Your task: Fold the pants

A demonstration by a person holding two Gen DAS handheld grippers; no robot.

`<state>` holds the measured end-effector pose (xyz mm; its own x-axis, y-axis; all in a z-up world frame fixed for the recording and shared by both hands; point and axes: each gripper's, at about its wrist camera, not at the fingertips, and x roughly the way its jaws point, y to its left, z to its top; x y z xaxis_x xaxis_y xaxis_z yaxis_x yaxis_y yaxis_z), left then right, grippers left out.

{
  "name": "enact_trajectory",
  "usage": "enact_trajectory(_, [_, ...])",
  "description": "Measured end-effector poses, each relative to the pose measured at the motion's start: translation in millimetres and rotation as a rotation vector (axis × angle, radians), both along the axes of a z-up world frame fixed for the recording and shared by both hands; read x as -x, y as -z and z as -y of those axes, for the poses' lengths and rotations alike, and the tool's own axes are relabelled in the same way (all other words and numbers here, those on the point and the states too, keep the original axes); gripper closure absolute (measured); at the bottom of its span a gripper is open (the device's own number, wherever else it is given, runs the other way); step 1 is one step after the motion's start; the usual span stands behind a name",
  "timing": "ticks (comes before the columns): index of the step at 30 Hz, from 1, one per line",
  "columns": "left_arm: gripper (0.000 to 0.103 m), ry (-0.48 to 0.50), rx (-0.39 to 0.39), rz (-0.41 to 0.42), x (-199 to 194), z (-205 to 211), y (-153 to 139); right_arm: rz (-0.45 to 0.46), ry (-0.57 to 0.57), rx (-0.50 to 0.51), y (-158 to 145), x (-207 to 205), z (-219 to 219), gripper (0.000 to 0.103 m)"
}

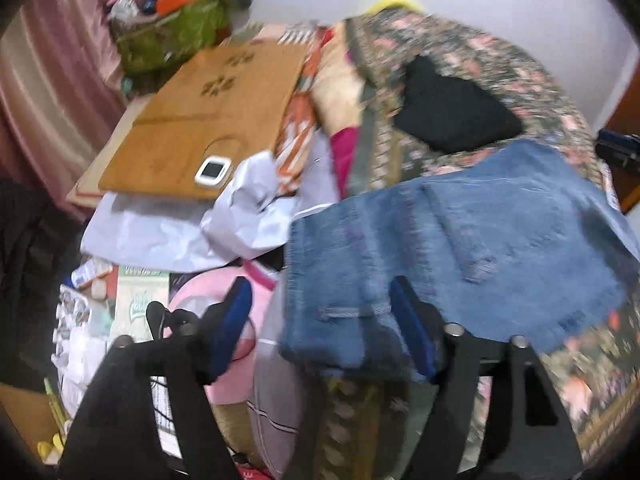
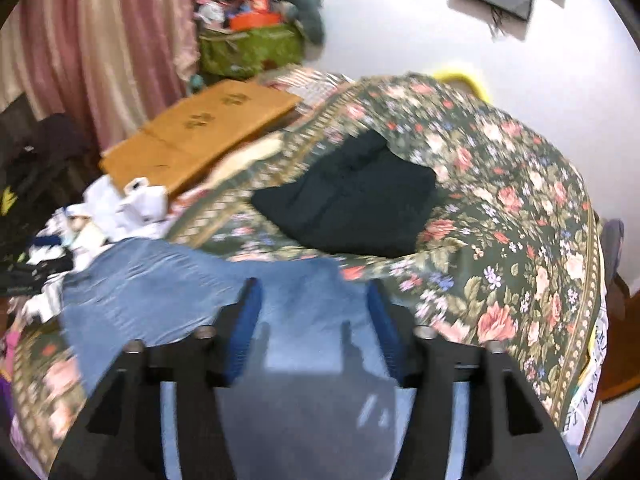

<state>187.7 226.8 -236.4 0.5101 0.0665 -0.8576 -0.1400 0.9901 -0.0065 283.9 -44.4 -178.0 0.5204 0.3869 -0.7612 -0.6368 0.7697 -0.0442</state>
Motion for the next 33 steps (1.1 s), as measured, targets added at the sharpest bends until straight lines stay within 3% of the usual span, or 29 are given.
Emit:
enact_trajectory(3, [0.028,0.066,-0.013,0.003,13,18,-3,-0.026,-0.06,0.005,5,33,-12,0.042])
enact_trajectory(8, [0.028,0.178,-0.039,-0.062,21,38,14,-0.093,-0.144,0.023,27,73,-33,0.042])
enact_trajectory(14, [0.029,0.249,-0.098,-0.083,9,60,29,-0.111,-0.208,0.097,52,86,-63,0.042])
enact_trajectory(17, [0.043,0.254,-0.11,-0.061,1,68,28,-0.105,-0.206,0.119,62,85,-78,0.042])
enact_trajectory(19, [0.07,0.277,-0.111,-0.053,-1,73,29,-0.096,-0.2,0.136,65,84,-85,0.042])
enact_trajectory(20, [0.076,0.281,-0.101,-0.052,1,74,29,-0.09,-0.204,0.134,66,83,-88,0.042])
enact_trajectory(21, [0.078,0.27,-0.111,-0.045,2,75,28,-0.088,-0.204,0.129,65,84,-89,0.045])
enact_trajectory(23, [0.081,0.271,-0.135,-0.007,10,76,22,-0.111,-0.208,0.087,63,81,-88,0.073])
enact_trajectory(25, [0.084,0.277,-0.129,0.01,17,74,19,-0.169,-0.2,0.038,60,83,-88,0.086])
enact_trajectory(31, [0.085,0.267,-0.073,-0.003,30,72,32,-0.202,-0.224,0.041,52,98,-86,0.082])
enact_trajectory(33, [0.085,0.26,-0.057,-0.006,34,71,37,-0.224,-0.214,-0.001,42,95,-78,0.073])
